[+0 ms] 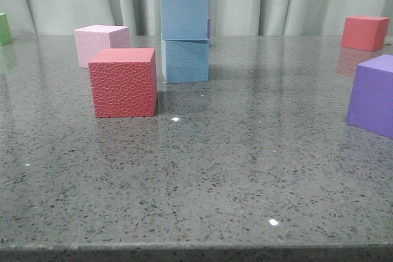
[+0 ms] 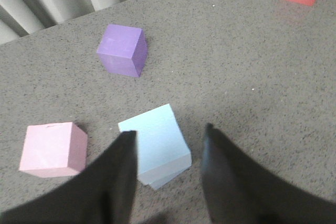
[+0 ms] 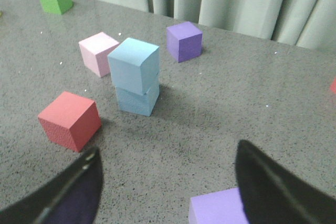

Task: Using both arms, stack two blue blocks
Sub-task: 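Raise the left gripper away from the stack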

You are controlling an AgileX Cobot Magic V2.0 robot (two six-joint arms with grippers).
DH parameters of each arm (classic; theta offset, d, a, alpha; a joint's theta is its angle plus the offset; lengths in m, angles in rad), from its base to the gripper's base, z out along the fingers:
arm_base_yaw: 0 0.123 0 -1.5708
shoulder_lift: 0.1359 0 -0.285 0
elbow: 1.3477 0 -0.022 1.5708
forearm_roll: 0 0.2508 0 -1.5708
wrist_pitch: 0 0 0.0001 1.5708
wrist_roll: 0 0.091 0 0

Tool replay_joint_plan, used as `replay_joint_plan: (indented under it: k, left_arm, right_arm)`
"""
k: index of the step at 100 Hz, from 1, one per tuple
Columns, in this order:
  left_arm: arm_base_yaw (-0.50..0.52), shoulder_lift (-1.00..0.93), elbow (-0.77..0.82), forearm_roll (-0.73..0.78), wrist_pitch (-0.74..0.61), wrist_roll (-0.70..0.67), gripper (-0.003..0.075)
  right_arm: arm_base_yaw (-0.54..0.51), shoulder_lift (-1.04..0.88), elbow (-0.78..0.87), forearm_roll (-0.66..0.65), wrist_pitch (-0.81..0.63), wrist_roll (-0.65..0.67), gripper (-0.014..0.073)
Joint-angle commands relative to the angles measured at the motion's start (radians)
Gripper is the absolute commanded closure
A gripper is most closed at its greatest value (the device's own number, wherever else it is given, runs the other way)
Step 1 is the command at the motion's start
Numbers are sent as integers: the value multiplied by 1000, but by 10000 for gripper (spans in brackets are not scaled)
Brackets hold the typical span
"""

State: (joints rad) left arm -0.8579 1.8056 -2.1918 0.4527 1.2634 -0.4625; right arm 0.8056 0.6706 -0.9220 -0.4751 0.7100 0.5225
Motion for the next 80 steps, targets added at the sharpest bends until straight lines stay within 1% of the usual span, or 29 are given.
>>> replay_joint_plan:
  k: [1, 3, 8, 18, 27, 41, 56, 67, 80]
  left_arm:
    - [-7, -85, 30, 36, -8, 12, 589]
    - [-7, -96, 50, 41, -10, 12, 603]
    - [-7, -126, 103, 43, -22, 12, 659]
    - [-7, -196, 216, 43, -83, -6, 740]
    - [-7, -271, 324, 48, -137, -15, 738]
    - [-7, -389, 497, 57, -205, -32, 738]
    - [-7, -525, 702, 59, -338, -44, 738]
    - [-2, -625, 845, 59, -436, -55, 738]
    - [-2, -733, 1002, 65, -489, -83, 738]
  right_arm:
    - [-6, -10, -20, -58, -48, 26, 242]
    - [-6, -10, -20, -62, -43, 34, 271]
    - [-6, -10, -20, -72, -27, 51, 391]
    - [-6, -10, -20, -87, -2, 75, 582]
    - [-6, -10, -20, -89, 2, 77, 713]
    - [-6, -10, -19, -90, 3, 77, 706]
    - [-6, -27, -5, -101, -2, 77, 706]
    - [-6, -72, 54, -128, -25, 77, 706]
    - [-6, -159, 147, -134, -95, 77, 706]
